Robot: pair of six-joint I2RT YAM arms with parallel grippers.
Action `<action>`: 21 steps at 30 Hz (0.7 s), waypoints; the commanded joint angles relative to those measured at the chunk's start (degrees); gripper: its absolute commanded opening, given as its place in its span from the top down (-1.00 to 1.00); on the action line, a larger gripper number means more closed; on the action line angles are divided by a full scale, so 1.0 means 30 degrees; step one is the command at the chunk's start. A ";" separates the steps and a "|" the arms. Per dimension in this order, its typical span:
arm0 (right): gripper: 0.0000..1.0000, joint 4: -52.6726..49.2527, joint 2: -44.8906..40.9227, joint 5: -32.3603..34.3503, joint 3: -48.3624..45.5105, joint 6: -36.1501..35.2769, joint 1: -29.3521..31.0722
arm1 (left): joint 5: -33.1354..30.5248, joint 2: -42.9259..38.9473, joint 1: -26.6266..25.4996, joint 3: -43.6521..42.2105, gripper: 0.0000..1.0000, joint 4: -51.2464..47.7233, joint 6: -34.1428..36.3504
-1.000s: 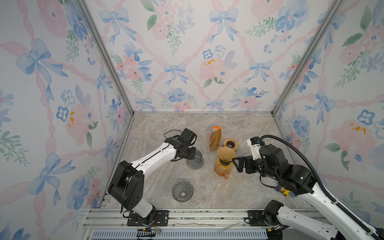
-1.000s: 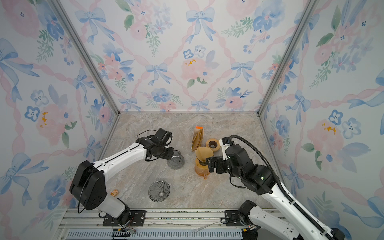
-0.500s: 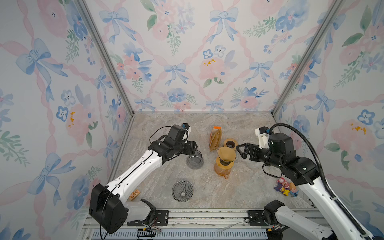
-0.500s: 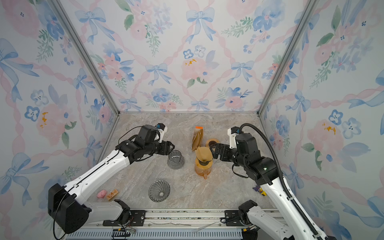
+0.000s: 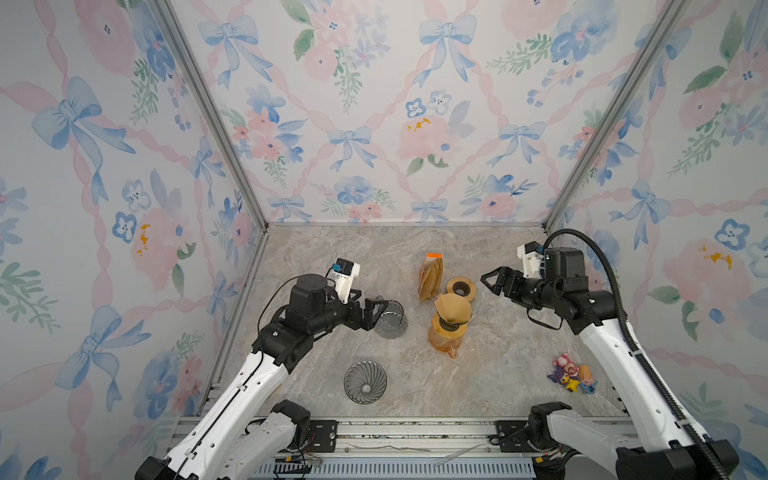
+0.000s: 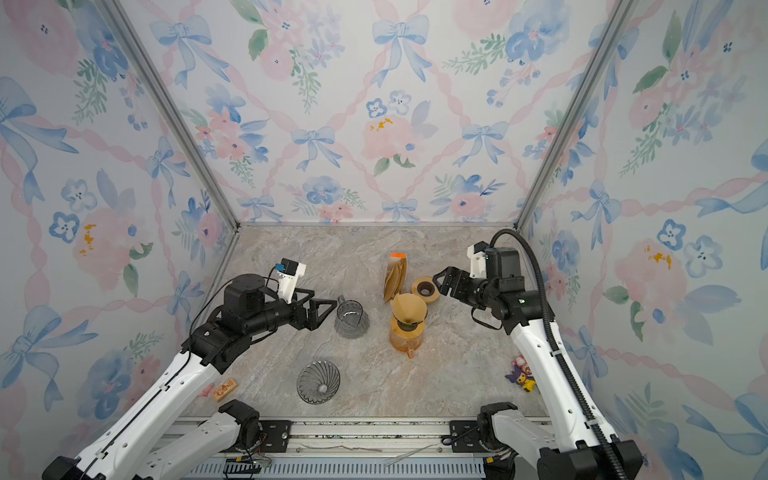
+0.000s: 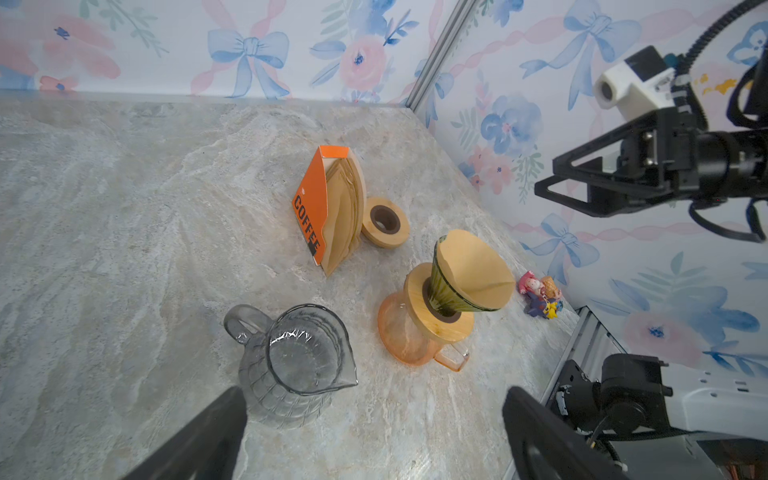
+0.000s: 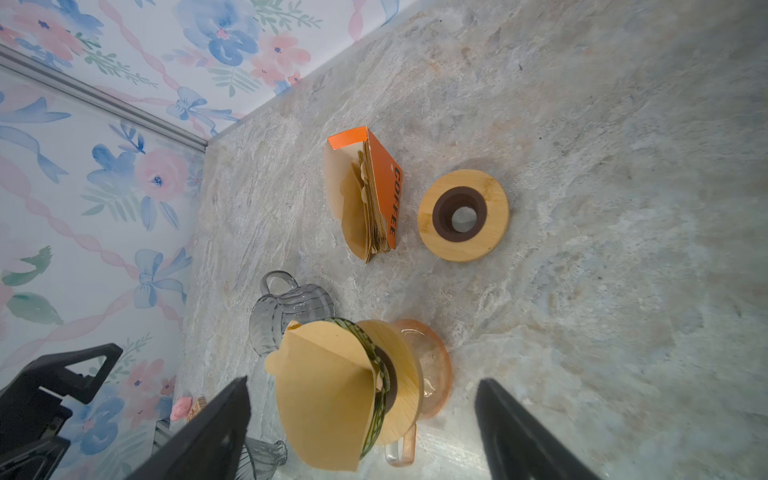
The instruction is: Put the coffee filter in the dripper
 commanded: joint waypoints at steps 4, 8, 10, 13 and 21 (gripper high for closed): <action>-0.47 0.2556 0.1868 -0.1545 -0.1250 -0.0210 -0.1572 | 0.2035 0.0034 0.0332 -0.0316 -0.96 0.1225 0.0736; -0.41 0.4417 0.3780 -0.1924 -0.2050 0.0234 -0.2185 | 0.2297 -0.0142 0.0536 -0.0316 -0.97 0.1273 0.0672; -0.40 0.5482 0.4773 -0.2274 -0.2417 0.0361 -0.2328 | 0.2291 -0.0243 0.0604 -0.0413 -0.96 0.1337 0.0644; -0.36 0.6353 0.6402 -0.2349 -0.2440 0.0428 -0.2566 | 0.2106 -0.0391 0.0678 -0.0493 -0.97 0.1320 0.0584; -0.35 0.8653 0.9081 -0.2467 -0.2759 0.0791 -0.2720 | 0.1951 -0.0315 0.0691 -0.0546 -0.96 0.1338 0.0580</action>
